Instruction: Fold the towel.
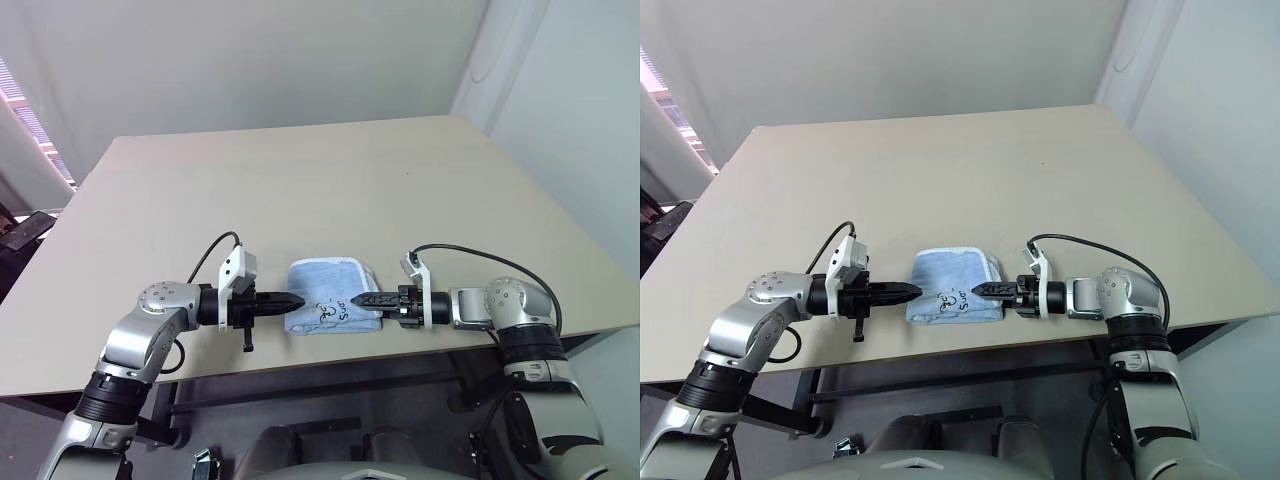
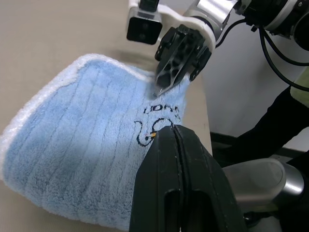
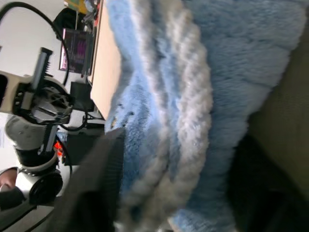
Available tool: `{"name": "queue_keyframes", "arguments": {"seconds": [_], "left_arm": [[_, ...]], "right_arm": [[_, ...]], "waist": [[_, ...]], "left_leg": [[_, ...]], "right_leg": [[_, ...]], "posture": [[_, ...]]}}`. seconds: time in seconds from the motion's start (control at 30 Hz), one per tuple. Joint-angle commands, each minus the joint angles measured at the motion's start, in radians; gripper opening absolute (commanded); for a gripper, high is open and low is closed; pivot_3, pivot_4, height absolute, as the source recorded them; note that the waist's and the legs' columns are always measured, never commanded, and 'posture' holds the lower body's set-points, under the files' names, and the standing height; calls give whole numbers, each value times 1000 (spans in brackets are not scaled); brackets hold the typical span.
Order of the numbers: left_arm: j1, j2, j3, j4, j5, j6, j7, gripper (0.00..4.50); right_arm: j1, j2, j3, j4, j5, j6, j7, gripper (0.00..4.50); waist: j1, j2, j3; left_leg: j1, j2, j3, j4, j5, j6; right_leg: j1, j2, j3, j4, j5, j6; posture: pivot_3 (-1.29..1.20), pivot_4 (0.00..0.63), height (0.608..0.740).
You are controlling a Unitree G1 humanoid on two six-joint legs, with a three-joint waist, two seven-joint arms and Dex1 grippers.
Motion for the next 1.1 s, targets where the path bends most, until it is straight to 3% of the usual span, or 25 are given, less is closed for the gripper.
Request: {"name": "queue_keyframes", "arguments": {"seconds": [0.03,0.1,0.2,0.57,0.83,1.1], "left_arm": [[-7,20,31,-32,-18,0,0,0],[-7,27,39,-25,-21,9,9,0],[-18,27,64,-10,-49,49,22,609],[-54,50,99,22,-52,71,41,4468],[-102,58,110,91,-5,34,69,4468],[-117,25,87,130,11,-1,66,4468]], "right_arm": [[-26,8,-13,-10,6,8,-3,1542],[-23,11,-20,-18,6,7,-9,801],[-17,17,-29,-29,9,5,-18,0],[-23,48,-89,-58,34,4,-59,0],[-55,56,-220,-109,102,37,-95,0],[-153,36,-574,-161,210,-22,-324,0]], "waist": [[0,0,0],[-1,0,0],[-1,-1,-1],[-2,0,0],[6,1,1],[6,3,2]], "left_leg": [[0,0,0,0,0,0],[0,1,0,0,1,1],[1,3,0,1,-1,-1],[1,4,-1,1,-1,-2],[-2,4,0,-1,1,1],[-3,4,0,-2,1,1]], "right_leg": [[0,0,0,0,0,0],[-2,2,0,0,0,-1],[-3,4,1,-1,2,-4],[-6,5,0,-1,4,-7],[-9,5,0,-1,4,-7],[-9,5,1,-1,5,-7]], "posture": [[0,0,740],[0,0,740],[0,0,740],[0,0,740],[0,0,740],[0,0,740]]}}
